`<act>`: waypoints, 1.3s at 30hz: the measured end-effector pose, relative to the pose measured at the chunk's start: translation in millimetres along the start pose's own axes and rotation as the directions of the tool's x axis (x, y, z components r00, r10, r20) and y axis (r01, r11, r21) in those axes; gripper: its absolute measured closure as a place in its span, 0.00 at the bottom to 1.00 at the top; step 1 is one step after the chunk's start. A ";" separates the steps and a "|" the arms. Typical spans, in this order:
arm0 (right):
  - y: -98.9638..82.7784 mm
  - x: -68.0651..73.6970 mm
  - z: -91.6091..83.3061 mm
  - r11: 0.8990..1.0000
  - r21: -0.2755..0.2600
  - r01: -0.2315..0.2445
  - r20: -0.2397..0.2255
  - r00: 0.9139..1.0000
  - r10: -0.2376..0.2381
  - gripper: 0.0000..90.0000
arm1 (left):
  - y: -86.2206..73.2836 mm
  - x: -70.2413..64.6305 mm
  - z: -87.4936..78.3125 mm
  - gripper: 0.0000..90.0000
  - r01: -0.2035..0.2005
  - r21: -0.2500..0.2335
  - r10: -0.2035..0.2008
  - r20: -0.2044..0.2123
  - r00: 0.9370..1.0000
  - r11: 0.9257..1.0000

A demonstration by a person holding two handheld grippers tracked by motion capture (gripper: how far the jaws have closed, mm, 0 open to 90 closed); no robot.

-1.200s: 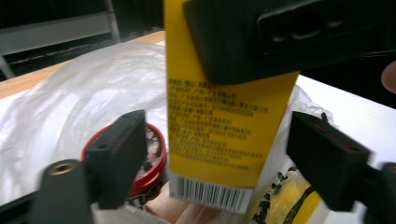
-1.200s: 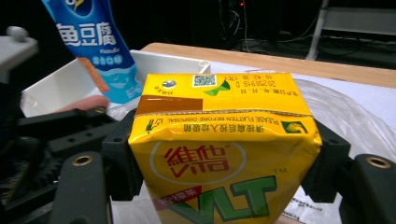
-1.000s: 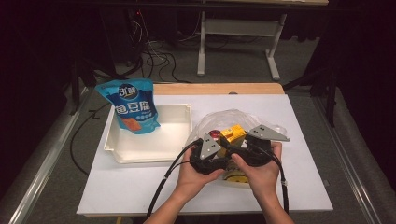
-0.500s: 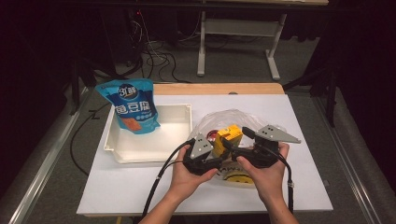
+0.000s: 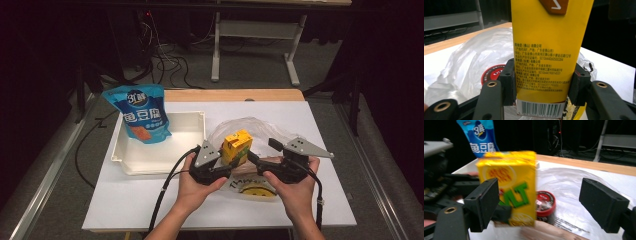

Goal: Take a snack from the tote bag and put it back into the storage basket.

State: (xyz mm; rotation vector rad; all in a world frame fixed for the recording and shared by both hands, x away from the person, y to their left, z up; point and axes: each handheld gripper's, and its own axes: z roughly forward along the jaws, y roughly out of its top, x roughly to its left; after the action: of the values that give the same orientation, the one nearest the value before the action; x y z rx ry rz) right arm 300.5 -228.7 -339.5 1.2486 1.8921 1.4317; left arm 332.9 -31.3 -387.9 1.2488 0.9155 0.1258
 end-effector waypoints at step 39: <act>-71.7 -57.3 -15.8 0.998 0.059 -0.022 0.138 0.990 0.013 0.17 | 42.5 63.5 -86.2 0.56 0.040 -0.142 -0.058 -0.129 0.990 0.989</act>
State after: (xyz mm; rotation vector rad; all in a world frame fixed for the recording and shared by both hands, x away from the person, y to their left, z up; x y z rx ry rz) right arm 288.3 -289.5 -409.0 1.3586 1.8479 1.2717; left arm 334.4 83.9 -387.2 1.0978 1.0340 0.2323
